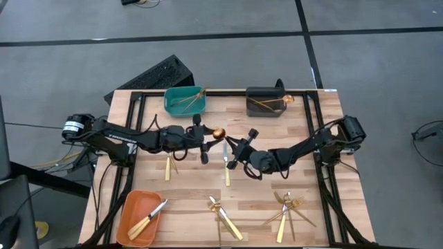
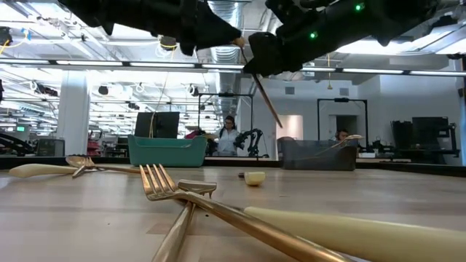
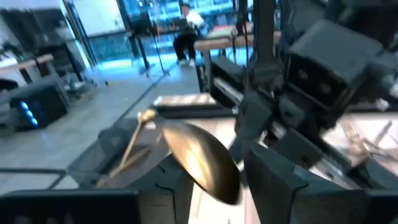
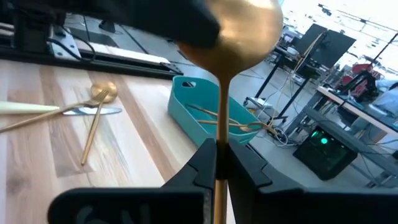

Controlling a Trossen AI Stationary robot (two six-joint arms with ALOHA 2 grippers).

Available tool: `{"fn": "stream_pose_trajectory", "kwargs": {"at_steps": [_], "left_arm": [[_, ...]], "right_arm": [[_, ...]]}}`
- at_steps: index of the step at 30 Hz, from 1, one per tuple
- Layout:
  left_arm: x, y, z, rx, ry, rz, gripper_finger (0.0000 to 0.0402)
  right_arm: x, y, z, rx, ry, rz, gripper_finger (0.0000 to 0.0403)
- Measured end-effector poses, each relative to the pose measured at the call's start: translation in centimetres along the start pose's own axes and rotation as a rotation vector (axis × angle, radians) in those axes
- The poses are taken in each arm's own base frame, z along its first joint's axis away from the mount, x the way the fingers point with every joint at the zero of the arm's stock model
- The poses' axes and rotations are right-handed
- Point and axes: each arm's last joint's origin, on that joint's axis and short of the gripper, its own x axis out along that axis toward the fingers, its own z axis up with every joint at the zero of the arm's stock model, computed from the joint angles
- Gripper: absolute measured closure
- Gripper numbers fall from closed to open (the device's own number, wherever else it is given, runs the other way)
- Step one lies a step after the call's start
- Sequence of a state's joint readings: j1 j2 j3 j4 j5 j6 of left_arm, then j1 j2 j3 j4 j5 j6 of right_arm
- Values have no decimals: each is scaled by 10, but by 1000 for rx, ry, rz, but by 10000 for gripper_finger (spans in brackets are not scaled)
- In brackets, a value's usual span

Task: Sort silverware by color (type)
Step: Put the gold spoon into the black bin

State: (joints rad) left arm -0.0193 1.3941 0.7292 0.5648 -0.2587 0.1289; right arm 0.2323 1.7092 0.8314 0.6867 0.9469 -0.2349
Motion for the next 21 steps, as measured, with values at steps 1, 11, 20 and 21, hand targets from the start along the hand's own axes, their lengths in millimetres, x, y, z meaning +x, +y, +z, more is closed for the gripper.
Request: {"fn": "stream_pose_trajectory", "kwargs": {"at_steps": [1,11,20,21], "left_arm": [[0,0,1,0,-7,0,294],[0,-4,-5,42,42,-106,393],[-5,-1,-24,323,279,108,400],[-6,-2,-25,353,300,122,400]], "right_arm": [[0,0,0,-1,-1,1,357],[0,2,1,37,-16,61,339],[-22,-12,25,224,-38,166,251],[-26,-16,28,258,-29,186,242]]}}
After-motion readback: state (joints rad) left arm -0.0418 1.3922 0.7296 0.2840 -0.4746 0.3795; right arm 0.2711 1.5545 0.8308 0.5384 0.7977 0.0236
